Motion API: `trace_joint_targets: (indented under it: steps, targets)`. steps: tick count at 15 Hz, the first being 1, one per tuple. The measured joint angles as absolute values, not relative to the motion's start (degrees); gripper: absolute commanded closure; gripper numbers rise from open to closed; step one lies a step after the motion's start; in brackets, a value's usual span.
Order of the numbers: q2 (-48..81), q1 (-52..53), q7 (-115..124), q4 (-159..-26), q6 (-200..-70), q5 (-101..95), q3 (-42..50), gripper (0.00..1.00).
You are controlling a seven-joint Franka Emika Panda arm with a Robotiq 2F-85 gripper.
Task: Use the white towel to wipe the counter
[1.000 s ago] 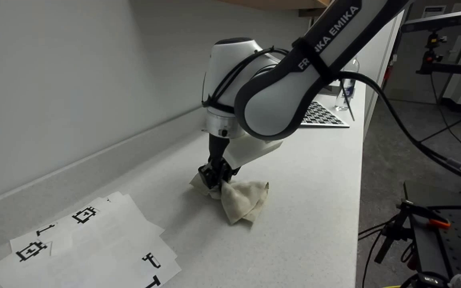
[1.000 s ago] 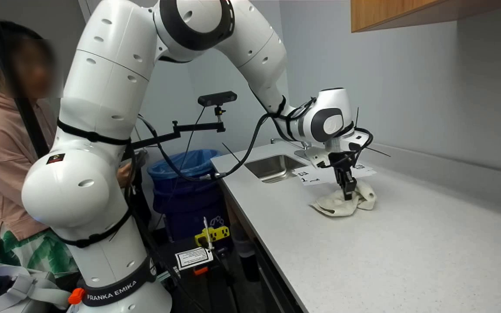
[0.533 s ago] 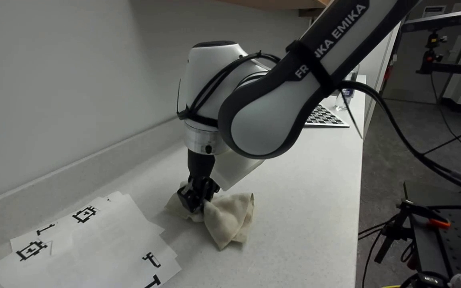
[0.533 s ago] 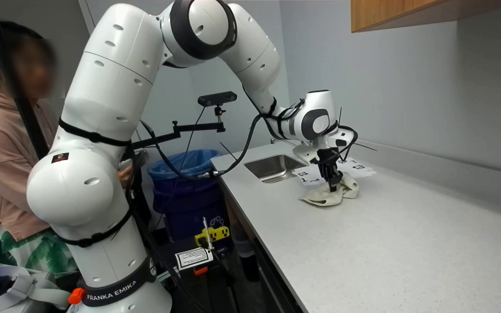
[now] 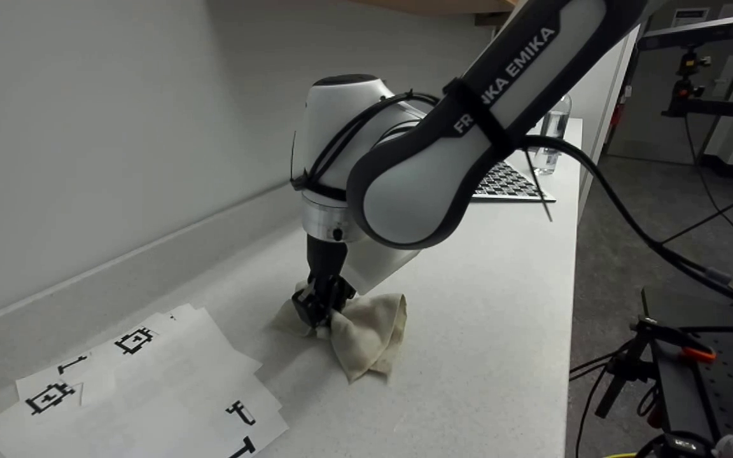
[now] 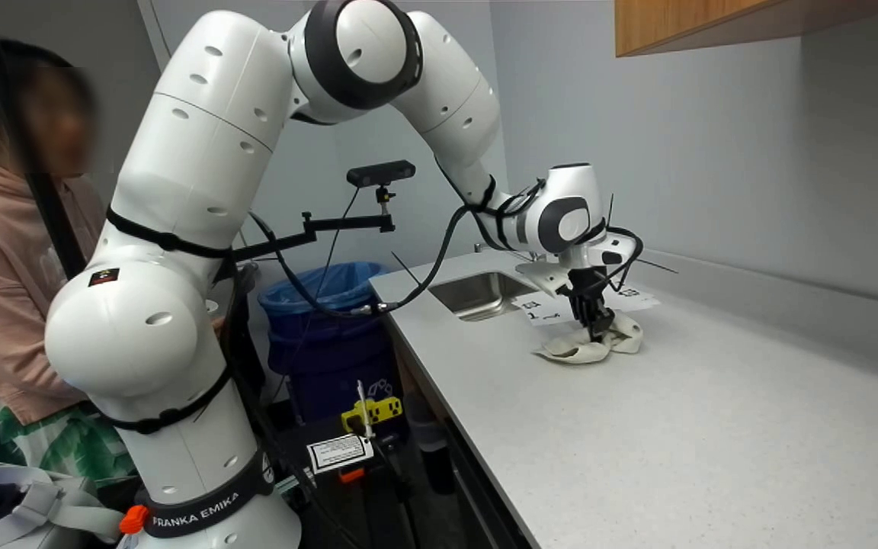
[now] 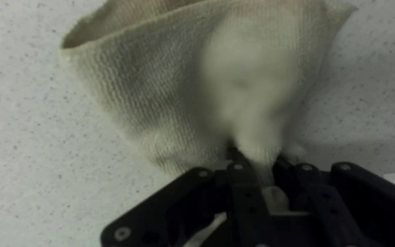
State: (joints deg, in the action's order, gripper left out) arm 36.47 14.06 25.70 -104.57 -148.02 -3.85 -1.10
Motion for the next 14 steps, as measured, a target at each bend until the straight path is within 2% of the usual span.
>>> trace_joint_targets:
  steps: [14]
  targets:
    - [33.3,11.2,30.2,-110.8,-148.1,-3.8,9.8,0.97]
